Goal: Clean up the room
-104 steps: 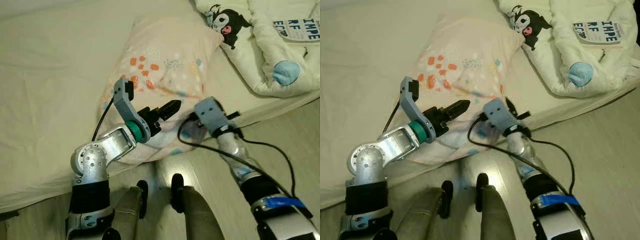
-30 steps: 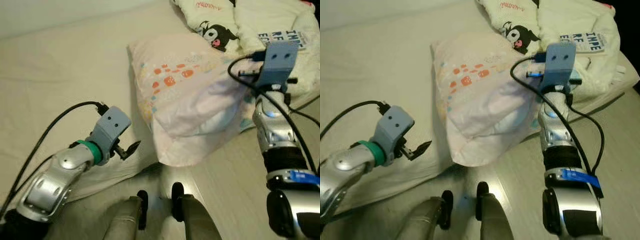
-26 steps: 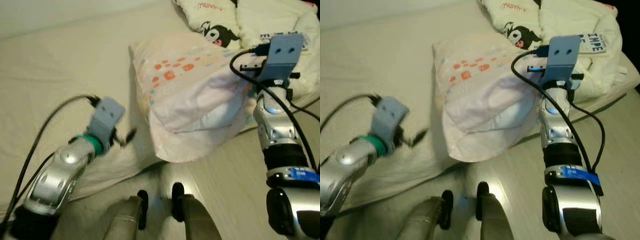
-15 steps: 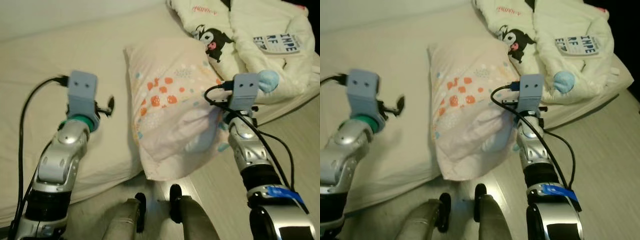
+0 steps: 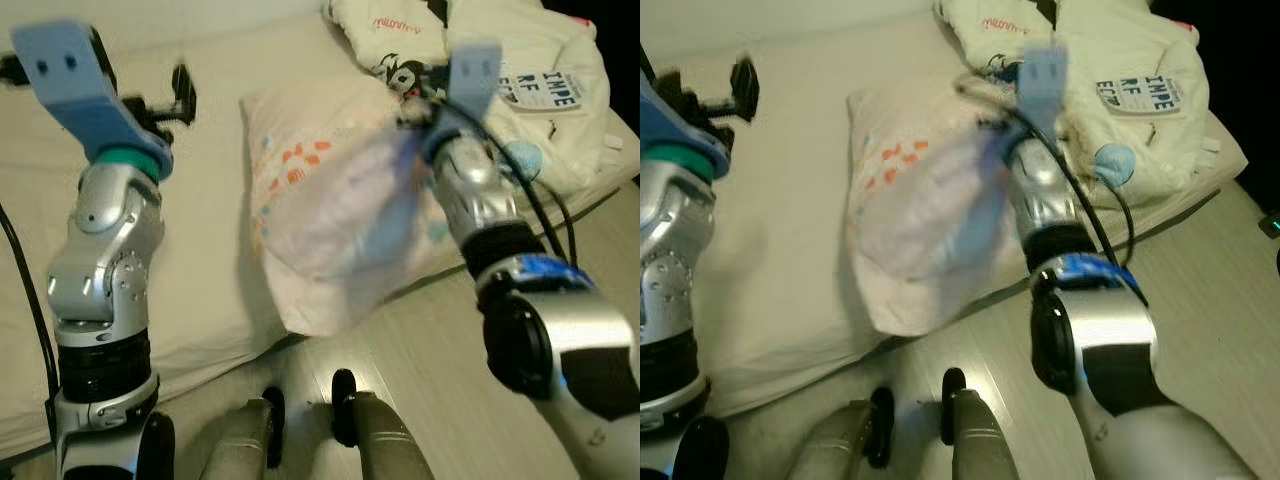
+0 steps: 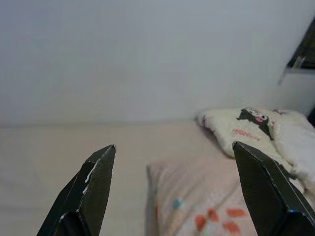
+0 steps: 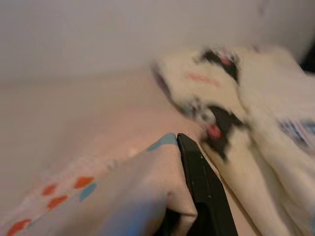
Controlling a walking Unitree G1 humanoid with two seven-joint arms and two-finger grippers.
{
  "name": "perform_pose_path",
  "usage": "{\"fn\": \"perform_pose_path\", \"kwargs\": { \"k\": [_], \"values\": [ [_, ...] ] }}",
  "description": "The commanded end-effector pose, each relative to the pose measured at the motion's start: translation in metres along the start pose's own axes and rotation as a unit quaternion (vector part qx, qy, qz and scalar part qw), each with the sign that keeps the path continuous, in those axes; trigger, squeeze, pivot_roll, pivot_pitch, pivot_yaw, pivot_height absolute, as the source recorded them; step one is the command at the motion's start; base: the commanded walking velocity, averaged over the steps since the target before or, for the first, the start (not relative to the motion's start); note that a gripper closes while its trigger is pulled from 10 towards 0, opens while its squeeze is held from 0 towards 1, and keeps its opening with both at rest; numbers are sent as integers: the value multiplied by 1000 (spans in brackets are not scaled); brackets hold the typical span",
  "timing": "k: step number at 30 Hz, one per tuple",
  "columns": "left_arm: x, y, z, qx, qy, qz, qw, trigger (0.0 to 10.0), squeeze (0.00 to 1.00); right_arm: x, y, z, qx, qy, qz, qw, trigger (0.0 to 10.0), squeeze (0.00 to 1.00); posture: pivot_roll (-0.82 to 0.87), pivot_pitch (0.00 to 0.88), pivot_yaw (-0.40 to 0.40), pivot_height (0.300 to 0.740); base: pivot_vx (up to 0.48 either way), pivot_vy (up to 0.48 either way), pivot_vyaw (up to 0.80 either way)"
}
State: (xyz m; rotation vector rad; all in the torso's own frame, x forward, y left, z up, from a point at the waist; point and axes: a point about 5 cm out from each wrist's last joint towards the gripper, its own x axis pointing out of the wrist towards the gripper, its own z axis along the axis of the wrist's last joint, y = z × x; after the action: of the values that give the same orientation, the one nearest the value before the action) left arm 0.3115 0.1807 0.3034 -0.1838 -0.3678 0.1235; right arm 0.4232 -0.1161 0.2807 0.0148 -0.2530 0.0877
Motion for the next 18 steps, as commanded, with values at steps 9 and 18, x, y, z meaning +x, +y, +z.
{"fn": "perform_pose_path", "kwargs": {
  "k": [9, 18],
  "values": [
    [-20, -9, -36, 189, 142, -168, 957, 10000, 0, -2, 59, 5, 19, -30, 110, 993, 10000, 0, 37, 244, 26, 740, 0, 0, 0],
    [-45, -48, -53, 126, 193, -291, 929, 10000, 0, -17, 38, -39, 29, 21, 78, 996, 10000, 0, 14, 247, 36, 740, 0, 0, 0]
  ]
}}
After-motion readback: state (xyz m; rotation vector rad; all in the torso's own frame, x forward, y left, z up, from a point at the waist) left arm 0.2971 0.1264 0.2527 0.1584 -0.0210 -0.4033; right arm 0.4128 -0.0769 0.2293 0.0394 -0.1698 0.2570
